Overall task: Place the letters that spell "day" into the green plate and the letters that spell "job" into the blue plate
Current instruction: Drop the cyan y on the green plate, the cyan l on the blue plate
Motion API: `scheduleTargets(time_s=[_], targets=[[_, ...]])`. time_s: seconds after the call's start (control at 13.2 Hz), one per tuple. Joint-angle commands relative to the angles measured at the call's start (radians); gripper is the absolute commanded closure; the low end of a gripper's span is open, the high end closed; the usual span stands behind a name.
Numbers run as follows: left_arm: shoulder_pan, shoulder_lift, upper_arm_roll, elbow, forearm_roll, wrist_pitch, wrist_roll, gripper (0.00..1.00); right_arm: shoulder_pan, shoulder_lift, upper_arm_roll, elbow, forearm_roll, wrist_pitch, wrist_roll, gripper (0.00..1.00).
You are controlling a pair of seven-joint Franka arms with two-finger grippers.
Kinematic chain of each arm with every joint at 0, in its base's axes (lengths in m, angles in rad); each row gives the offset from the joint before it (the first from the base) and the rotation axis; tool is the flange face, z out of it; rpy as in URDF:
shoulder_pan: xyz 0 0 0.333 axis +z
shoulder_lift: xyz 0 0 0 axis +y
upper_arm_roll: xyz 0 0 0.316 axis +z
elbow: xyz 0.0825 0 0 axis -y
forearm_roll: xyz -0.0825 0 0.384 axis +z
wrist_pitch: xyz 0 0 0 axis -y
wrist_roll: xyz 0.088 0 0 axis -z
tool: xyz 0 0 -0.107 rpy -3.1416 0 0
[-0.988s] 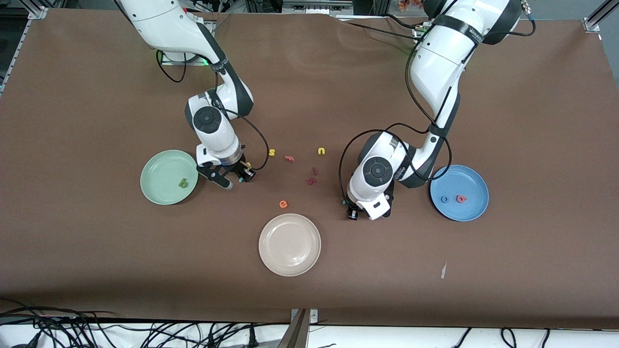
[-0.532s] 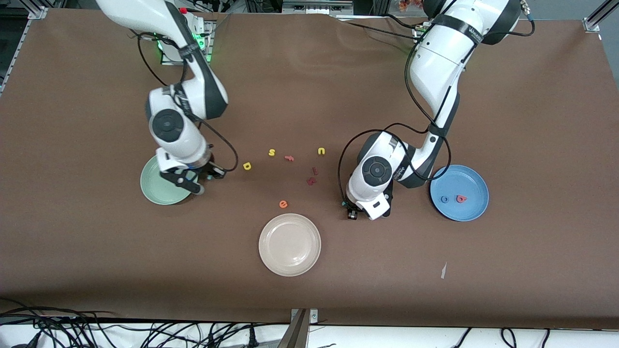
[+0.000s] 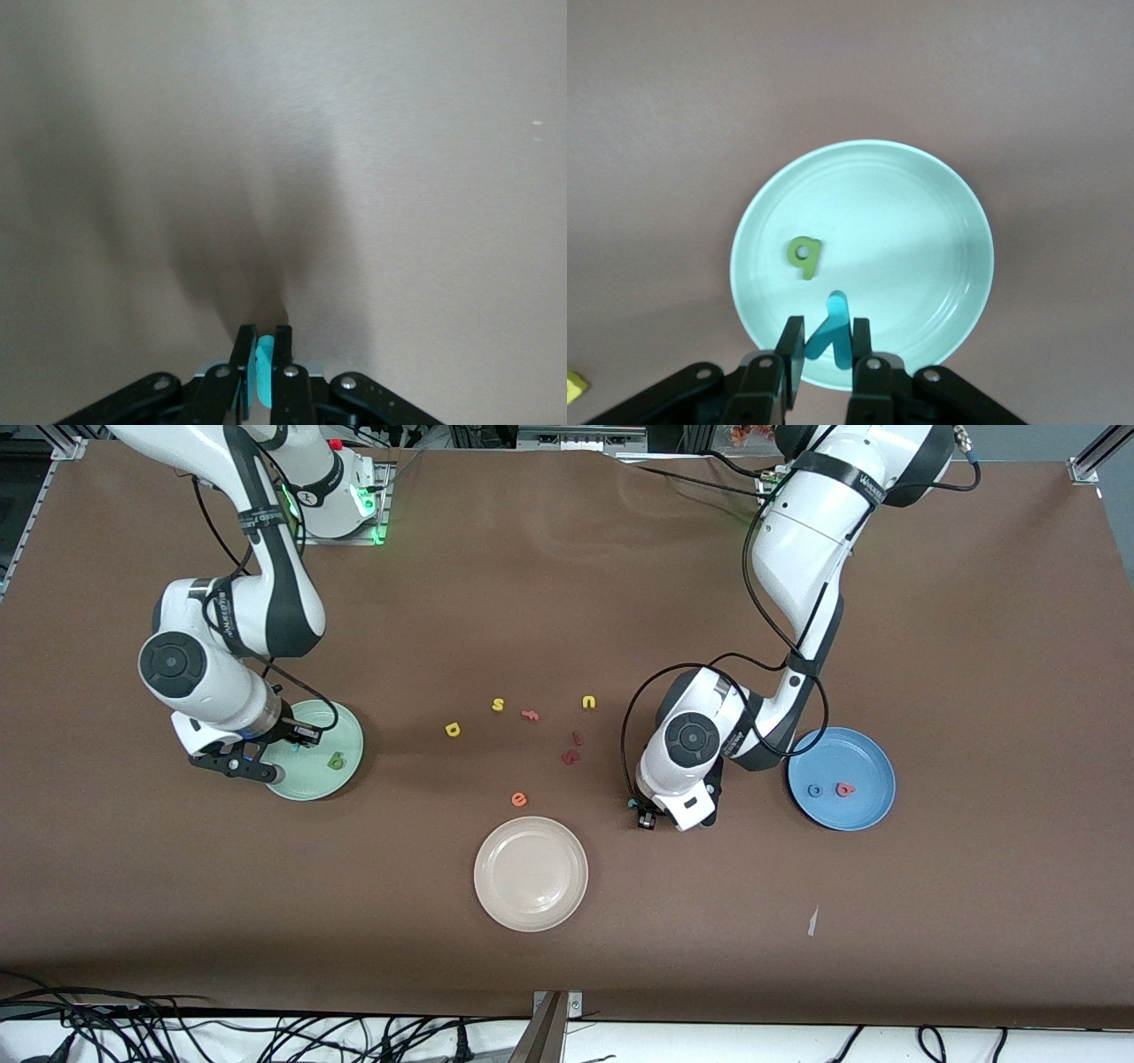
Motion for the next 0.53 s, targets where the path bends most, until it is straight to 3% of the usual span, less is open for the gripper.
scheduleTargets(time_s=[0.0, 0.08, 0.15, 0.3, 0.46], targets=[[0.019, -0.048, 0.004, 0.011, 0.022, -0.153, 0.198, 1.0, 0.01, -0.028, 0.0, -0.073, 0.034, 0.073, -0.038, 0.67], [0.037, -0.068, 0.004, 0.004, 0.019, -0.219, 0.34, 1.0, 0.01, -0.03, 0.0, -0.073, 0.034, 0.071, -0.036, 0.4], [0.063, -0.098, 0.004, -0.005, 0.019, -0.286, 0.48, 1.0, 0.01, -0.03, 0.0, -0.072, 0.034, 0.071, -0.03, 0.31], [0.113, -0.143, 0.005, -0.01, 0.025, -0.406, 0.714, 1.0, 0.01, -0.03, 0.001, -0.069, 0.035, 0.065, -0.018, 0.29], [0.181, -0.207, 0.004, -0.06, 0.047, -0.447, 0.924, 1.0, 0.015, -0.036, 0.018, -0.067, 0.069, 0.064, 0.028, 0.29]])
